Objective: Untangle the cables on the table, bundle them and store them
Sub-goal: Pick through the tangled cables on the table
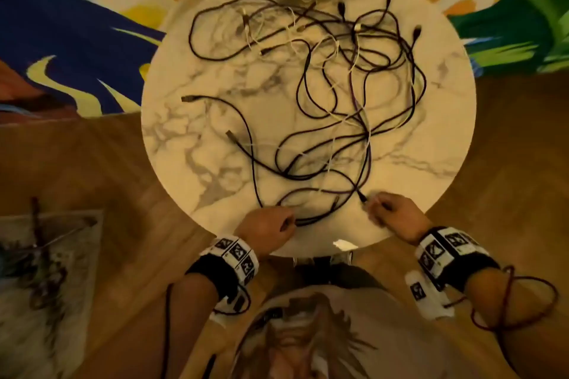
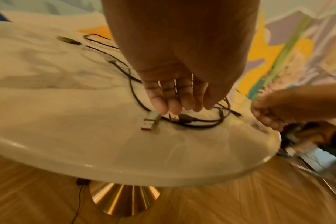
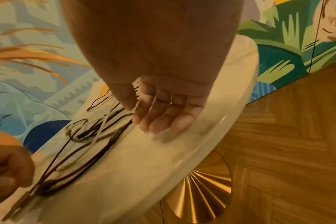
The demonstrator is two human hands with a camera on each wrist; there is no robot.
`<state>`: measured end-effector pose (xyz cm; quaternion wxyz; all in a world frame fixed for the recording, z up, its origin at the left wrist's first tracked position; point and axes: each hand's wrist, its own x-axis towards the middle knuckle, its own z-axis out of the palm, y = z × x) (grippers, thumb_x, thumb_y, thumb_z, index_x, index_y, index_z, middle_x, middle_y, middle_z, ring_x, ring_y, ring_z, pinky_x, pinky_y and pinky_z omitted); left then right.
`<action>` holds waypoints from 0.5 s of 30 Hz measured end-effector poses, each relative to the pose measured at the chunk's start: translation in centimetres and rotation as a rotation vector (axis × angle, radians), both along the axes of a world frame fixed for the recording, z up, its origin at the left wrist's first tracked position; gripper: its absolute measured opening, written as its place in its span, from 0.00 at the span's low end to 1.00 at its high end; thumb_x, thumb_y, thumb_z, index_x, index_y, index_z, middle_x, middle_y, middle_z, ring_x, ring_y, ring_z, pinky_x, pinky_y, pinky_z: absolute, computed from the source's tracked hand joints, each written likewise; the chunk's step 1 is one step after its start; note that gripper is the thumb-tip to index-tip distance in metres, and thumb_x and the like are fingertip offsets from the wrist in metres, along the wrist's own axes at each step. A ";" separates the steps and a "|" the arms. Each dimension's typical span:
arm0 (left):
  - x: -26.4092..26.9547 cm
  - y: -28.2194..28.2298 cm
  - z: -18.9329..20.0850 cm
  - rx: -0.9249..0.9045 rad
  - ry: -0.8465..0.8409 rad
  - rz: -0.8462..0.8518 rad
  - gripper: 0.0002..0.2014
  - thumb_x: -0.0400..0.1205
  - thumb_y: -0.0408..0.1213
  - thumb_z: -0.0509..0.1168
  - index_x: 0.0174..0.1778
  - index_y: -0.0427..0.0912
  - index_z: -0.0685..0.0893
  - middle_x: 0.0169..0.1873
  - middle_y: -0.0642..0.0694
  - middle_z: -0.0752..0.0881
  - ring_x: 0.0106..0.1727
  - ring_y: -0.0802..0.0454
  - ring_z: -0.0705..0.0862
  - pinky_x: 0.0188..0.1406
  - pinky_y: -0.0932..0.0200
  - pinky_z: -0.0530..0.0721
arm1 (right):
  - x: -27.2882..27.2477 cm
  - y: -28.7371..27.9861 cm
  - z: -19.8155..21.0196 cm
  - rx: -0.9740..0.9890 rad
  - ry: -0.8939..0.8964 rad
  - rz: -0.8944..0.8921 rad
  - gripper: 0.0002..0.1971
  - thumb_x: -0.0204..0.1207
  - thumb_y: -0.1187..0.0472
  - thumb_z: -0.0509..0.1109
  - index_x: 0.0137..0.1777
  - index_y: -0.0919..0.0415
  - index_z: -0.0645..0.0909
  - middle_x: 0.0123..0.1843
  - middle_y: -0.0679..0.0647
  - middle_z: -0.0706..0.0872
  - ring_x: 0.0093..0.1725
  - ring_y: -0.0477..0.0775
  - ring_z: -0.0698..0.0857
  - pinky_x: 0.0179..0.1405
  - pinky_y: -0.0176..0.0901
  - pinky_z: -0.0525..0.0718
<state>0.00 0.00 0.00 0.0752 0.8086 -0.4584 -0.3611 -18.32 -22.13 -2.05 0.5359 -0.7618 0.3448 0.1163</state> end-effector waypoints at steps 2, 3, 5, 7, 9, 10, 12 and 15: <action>-0.3 -0.9 -0.6 -0.010 -0.050 -0.110 0.08 0.82 0.46 0.59 0.49 0.48 0.79 0.47 0.48 0.84 0.47 0.48 0.82 0.42 0.54 0.79 | 0.3 0.0 -0.6 -0.119 0.010 0.036 0.14 0.82 0.58 0.63 0.33 0.53 0.75 0.33 0.50 0.82 0.35 0.52 0.80 0.40 0.46 0.76; -0.7 -1.3 -0.8 -0.006 -0.043 -0.143 0.08 0.82 0.46 0.59 0.49 0.47 0.79 0.48 0.47 0.84 0.49 0.47 0.82 0.43 0.52 0.80 | 0.2 0.0 -1.0 -0.194 0.050 0.049 0.11 0.81 0.54 0.64 0.36 0.52 0.74 0.33 0.48 0.81 0.35 0.53 0.80 0.38 0.46 0.75; -1.1 -1.9 -1.3 0.024 -0.035 -0.186 0.09 0.82 0.45 0.58 0.50 0.45 0.79 0.49 0.46 0.84 0.50 0.46 0.81 0.42 0.52 0.79 | 0.7 0.1 -1.2 -0.292 0.141 0.021 0.09 0.77 0.47 0.68 0.45 0.50 0.73 0.35 0.45 0.80 0.36 0.52 0.80 0.35 0.44 0.73; -1.4 -2.2 -1.5 0.014 -0.020 -0.194 0.09 0.82 0.46 0.58 0.49 0.45 0.79 0.48 0.46 0.84 0.50 0.45 0.81 0.43 0.52 0.79 | 1.0 0.2 -1.4 -0.377 0.176 0.012 0.13 0.75 0.46 0.70 0.51 0.50 0.71 0.37 0.45 0.81 0.38 0.53 0.81 0.34 0.43 0.72; -1.4 -2.8 -1.7 -0.005 -0.004 -0.198 0.10 0.82 0.47 0.58 0.49 0.46 0.79 0.48 0.46 0.84 0.50 0.46 0.81 0.45 0.51 0.79 | 2.0 0.3 -1.0 -0.433 0.187 0.044 0.12 0.76 0.48 0.68 0.52 0.53 0.72 0.41 0.50 0.83 0.42 0.58 0.82 0.35 0.44 0.72; -1.4 -3.3 -1.6 -0.008 0.001 -0.207 0.10 0.83 0.47 0.58 0.49 0.46 0.80 0.49 0.46 0.84 0.50 0.46 0.81 0.46 0.51 0.79 | 2.5 0.3 -0.9 -0.452 0.197 0.076 0.11 0.77 0.49 0.66 0.52 0.55 0.74 0.44 0.54 0.84 0.44 0.62 0.83 0.36 0.44 0.72; -1.6 -4.2 -1.1 -0.015 0.008 -0.222 0.10 0.83 0.47 0.58 0.50 0.46 0.80 0.49 0.46 0.85 0.49 0.47 0.82 0.45 0.52 0.79 | 3.4 0.3 -0.3 -0.475 0.251 0.170 0.13 0.78 0.49 0.64 0.54 0.57 0.76 0.50 0.59 0.85 0.48 0.65 0.83 0.38 0.46 0.75; -1.7 -6.3 -0.2 -0.143 0.000 -0.201 0.09 0.81 0.46 0.59 0.55 0.49 0.77 0.47 0.48 0.84 0.46 0.47 0.81 0.44 0.50 0.81 | 4.1 -0.3 1.5 -0.456 0.332 0.268 0.14 0.78 0.47 0.64 0.51 0.57 0.80 0.49 0.60 0.86 0.46 0.61 0.82 0.40 0.45 0.76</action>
